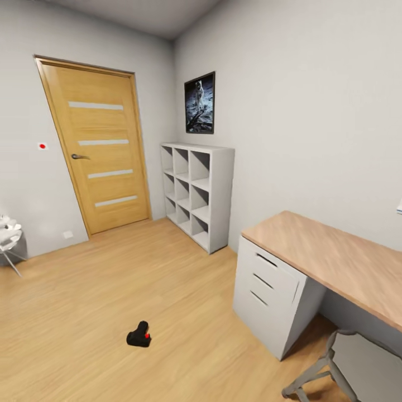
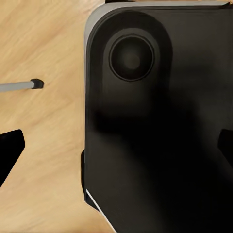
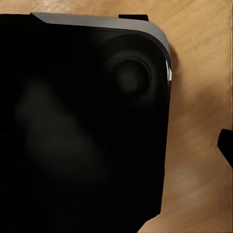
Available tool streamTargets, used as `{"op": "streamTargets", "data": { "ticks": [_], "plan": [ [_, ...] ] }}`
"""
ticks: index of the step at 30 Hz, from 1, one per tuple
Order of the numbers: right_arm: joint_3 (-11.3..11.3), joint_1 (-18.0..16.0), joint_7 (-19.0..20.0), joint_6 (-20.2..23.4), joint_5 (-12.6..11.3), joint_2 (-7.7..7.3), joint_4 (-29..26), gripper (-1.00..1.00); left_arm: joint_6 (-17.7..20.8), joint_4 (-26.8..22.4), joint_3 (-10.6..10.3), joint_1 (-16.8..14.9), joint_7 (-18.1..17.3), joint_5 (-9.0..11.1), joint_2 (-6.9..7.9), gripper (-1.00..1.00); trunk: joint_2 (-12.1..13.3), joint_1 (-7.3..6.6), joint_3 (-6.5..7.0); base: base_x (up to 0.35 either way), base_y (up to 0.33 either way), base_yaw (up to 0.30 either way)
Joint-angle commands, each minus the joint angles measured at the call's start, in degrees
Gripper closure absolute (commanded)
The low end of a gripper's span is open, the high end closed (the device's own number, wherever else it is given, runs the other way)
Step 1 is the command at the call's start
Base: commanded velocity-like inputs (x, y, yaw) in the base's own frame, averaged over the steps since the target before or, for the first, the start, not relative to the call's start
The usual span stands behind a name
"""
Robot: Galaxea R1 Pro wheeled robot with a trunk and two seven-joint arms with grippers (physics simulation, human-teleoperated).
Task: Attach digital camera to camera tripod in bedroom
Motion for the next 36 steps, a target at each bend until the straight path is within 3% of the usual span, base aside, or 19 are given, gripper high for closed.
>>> {"op": "streamTargets", "data": {
  "ticks": [1,16,36],
  "plan": [
    [0.01,-0.02,-0.02,-0.01,0.0,0.01,-0.01,-1.0,-0.08,-0.08,0.25,0.03,-0.01,0.08,0.0,-1.0,-0.02,0.02,-0.05,0.248,-0.194,0.284],
    [0.01,-0.02,-0.08,-0.01,0.0,-0.01,-0.01,-1.0,-0.16,-0.09,0.67,-0.68,0.03,0.13,-0.09,-1.0,-0.02,0.02,-0.05,0.135,-0.1,0.284],
    [0.01,-0.16,-0.11,-0.09,0.01,-0.09,-0.01,-1.0,-0.19,-0.09,0.7,-1.26,-0.02,0.13,-0.09,-1.0,-0.02,0.02,-0.05,0.064,0.032,0.262]
  ]
}}
